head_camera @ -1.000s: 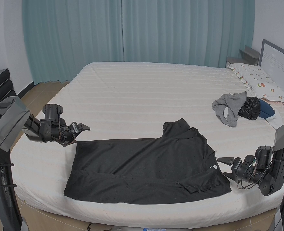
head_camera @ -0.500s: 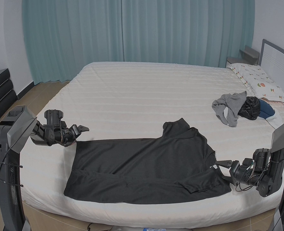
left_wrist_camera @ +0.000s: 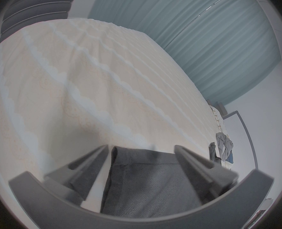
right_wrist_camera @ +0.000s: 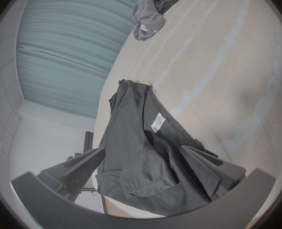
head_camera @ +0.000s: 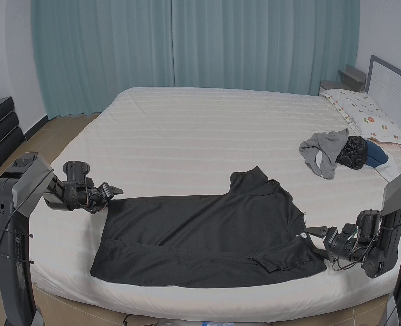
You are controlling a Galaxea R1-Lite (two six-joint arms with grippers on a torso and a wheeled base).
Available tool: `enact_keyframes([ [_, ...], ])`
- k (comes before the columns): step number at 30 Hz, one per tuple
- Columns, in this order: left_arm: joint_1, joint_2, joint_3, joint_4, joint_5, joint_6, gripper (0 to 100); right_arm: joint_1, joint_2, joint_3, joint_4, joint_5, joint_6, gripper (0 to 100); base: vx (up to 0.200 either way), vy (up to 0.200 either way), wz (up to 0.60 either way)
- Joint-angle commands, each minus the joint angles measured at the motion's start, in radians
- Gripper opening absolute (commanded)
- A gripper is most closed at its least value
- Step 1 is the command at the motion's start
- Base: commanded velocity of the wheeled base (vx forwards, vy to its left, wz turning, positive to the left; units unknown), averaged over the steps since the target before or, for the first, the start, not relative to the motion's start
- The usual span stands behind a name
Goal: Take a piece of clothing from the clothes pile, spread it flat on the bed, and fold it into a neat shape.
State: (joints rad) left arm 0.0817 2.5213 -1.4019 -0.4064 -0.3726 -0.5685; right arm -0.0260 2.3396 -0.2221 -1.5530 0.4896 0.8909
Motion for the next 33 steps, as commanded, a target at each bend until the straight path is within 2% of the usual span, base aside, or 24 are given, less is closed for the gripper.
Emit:
enact_keyframes([
  [1,0.0,-0.001,0.001,-0.002,0.001,-0.002,0,0.0,0.001,-0.005,-0.01,0.0,-0.001,100,0.0,0.0,0.0],
  [9,0.003,-0.025,0.031,0.001,0.017,-0.011,0,0.031,-0.049,-0.108,0.017,-0.014,-0.02,100,0.0,0.0,0.0],
  [10,0.006,-0.055,0.055,0.001,0.017,-0.013,0,0.038,-0.1,-0.204,0.108,-0.016,-0.029,100,0.0,0.0,0.0],
  [14,0.006,-0.082,0.061,0.001,0.017,-0.045,0,0.06,-0.132,-0.37,0.324,-0.019,-0.043,100,0.0,0.0,0.0],
  [17,0.001,-0.088,0.061,0.003,0.017,-0.065,0,0.078,-0.118,-0.474,0.427,-0.029,-0.075,100,0.0,0.0,0.0],
  [22,0.001,-0.096,0.07,0.006,0.015,-0.073,0,0.116,-0.065,-0.766,0.743,-0.109,-0.153,100,0.0,0.0,0.0],
  [25,0.001,-0.099,0.077,0.004,0.015,-0.073,0,0.138,-0.009,-0.919,0.883,-0.174,-0.204,100,0.0,0.0,0.0],
  [30,0.001,-0.101,0.098,0.0,0.015,-0.071,0,0.167,0.104,-1.122,1.007,-0.312,-0.282,100,0.0,0.0,0.0],
  [33,0.001,-0.101,0.096,0.0,0.015,-0.071,0,0.17,0.135,-1.218,1.087,-0.332,-0.306,100,0.0,0.0,0.0],
])
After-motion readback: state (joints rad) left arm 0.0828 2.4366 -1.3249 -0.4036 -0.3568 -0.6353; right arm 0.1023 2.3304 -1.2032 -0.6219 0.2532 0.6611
